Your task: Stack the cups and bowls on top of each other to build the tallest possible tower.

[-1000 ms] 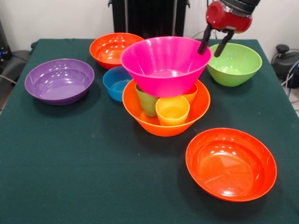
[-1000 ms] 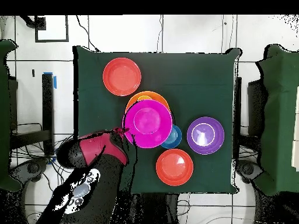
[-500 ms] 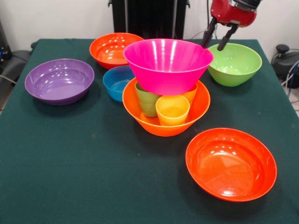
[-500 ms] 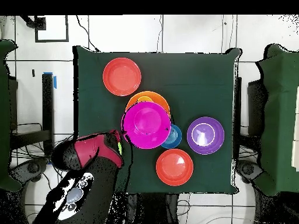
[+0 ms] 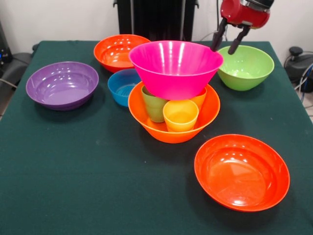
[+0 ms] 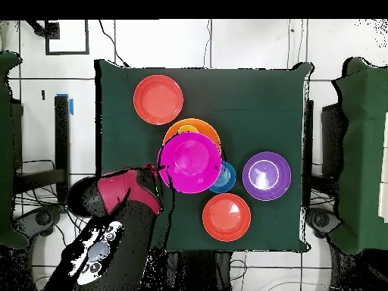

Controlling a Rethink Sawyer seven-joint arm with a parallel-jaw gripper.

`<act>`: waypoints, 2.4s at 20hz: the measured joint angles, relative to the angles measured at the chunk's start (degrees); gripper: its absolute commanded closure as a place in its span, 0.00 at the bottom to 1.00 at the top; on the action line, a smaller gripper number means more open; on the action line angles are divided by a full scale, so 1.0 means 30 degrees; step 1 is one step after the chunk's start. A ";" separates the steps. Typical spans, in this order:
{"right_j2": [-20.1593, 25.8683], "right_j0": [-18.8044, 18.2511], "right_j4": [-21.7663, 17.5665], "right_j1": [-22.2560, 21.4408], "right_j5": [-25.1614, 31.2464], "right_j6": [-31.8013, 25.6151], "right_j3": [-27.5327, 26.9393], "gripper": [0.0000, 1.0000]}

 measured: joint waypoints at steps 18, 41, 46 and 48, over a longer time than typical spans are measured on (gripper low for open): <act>-0.0008 -0.0182 -0.0008 -0.0671 0.0739 0.0000 -0.1170 0.00; 0.0335 -0.1476 0.0589 0.1581 0.4334 0.0000 -0.6146 0.00; 0.0404 -0.1318 0.1083 0.2268 0.5151 0.0000 -0.7068 0.00; 0.0404 -0.1107 0.1368 0.2598 0.5384 0.0000 -0.7488 0.00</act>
